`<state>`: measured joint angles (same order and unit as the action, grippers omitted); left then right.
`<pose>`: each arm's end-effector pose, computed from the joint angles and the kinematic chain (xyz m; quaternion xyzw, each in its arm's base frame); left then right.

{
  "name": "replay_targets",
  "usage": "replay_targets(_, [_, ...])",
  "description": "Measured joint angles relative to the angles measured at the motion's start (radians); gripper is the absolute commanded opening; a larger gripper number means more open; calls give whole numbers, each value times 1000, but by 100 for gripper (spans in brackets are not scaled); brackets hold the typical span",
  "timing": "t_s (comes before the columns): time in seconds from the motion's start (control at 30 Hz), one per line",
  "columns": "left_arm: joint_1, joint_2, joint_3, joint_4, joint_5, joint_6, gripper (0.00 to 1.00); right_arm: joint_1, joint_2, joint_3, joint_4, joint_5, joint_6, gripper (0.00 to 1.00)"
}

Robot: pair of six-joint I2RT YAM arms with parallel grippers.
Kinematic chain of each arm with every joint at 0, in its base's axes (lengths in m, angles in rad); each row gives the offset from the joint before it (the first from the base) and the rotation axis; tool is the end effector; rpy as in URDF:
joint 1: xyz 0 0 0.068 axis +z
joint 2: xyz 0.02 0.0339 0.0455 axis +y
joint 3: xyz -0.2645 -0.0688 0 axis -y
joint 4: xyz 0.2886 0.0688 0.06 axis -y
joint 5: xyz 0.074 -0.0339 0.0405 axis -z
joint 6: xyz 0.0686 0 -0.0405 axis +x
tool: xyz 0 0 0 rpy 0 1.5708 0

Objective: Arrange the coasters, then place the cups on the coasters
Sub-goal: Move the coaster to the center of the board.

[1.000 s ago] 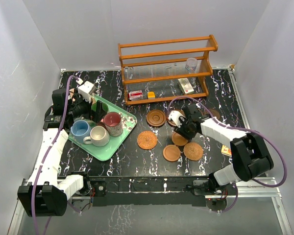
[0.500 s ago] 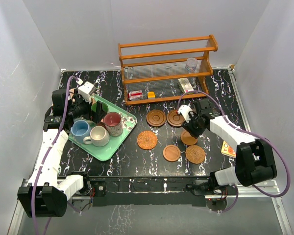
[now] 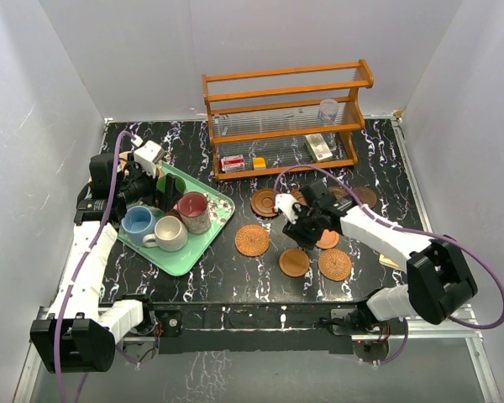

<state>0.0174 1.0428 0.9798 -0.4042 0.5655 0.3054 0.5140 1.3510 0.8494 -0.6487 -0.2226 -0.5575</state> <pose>0.2969 -0.0316 0.3243 0.2621 0.7883 -0.1536 0.5350 0.2553 0.1615 0.1568 -0.5161 0.8239 0.1041 0.2097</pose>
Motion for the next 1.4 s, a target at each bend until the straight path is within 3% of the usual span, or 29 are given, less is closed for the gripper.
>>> replay_targets(0.4, [0,0,0,0,0,3,99,151,93,-61,61,68,21,50])
replay_targets(1.03, [0,0,-15,0,0,17,99,148,124,-52,166,202,47,44])
replay_targets(1.4, [0,0,-18,0,0,18,99,129,121,-51,175,193,44,45])
